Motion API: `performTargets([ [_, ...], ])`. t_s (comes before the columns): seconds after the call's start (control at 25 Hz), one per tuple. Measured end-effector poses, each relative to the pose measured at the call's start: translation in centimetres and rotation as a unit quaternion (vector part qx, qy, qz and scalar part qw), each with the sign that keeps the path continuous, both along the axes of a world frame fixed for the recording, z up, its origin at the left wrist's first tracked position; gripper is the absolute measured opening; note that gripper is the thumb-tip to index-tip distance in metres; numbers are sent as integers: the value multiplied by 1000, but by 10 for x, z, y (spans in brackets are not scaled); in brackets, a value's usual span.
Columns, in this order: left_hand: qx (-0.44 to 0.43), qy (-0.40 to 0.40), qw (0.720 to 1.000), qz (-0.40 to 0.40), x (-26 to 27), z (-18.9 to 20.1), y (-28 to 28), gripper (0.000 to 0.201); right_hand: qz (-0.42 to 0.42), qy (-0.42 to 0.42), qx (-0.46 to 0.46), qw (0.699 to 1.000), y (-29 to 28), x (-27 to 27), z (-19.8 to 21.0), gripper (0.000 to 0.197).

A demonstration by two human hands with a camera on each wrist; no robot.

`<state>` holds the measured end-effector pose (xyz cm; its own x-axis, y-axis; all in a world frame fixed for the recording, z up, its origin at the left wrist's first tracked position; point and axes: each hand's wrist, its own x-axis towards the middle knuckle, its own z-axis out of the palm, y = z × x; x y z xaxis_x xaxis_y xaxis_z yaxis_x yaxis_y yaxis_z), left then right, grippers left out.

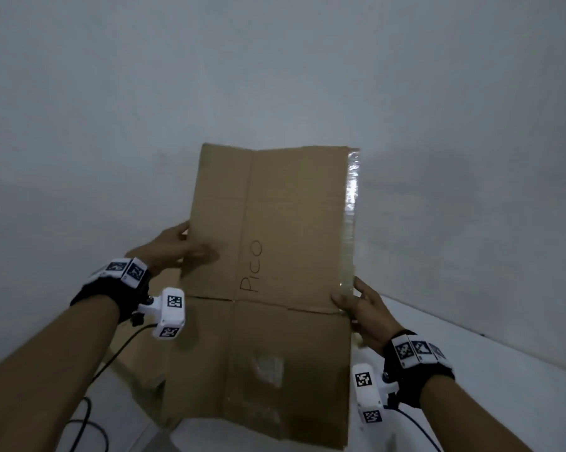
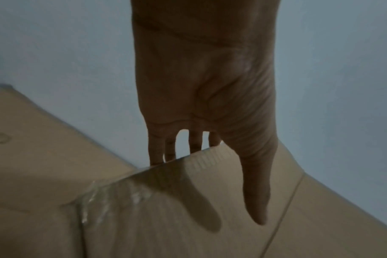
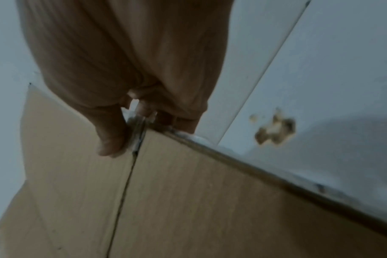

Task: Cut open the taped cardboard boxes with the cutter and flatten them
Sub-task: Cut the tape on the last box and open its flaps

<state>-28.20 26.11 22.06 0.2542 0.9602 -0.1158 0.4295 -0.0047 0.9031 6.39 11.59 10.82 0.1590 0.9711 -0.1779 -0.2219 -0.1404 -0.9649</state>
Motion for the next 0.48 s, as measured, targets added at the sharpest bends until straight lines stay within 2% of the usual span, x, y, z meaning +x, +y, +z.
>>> performTargets([
  [0.08,0,9,999,53,-38,-20,8,119,16,10,-18,1000,18,-32,-5,34],
  [0.16,4,29,995,99,-64,-30,18,124,23,43,-42,998,41,-66,-17,33],
  [0.28,-17,124,988,92,-82,-45,34,102,7,92,-104,990,80,-108,-37,28],
  [0.36,-32,199,977,66,-94,-67,43,96,-31,92,-155,983,114,-131,-58,34],
  [0.48,-67,311,948,23,-114,-117,43,93,-68,58,-203,975,173,-143,-128,50],
])
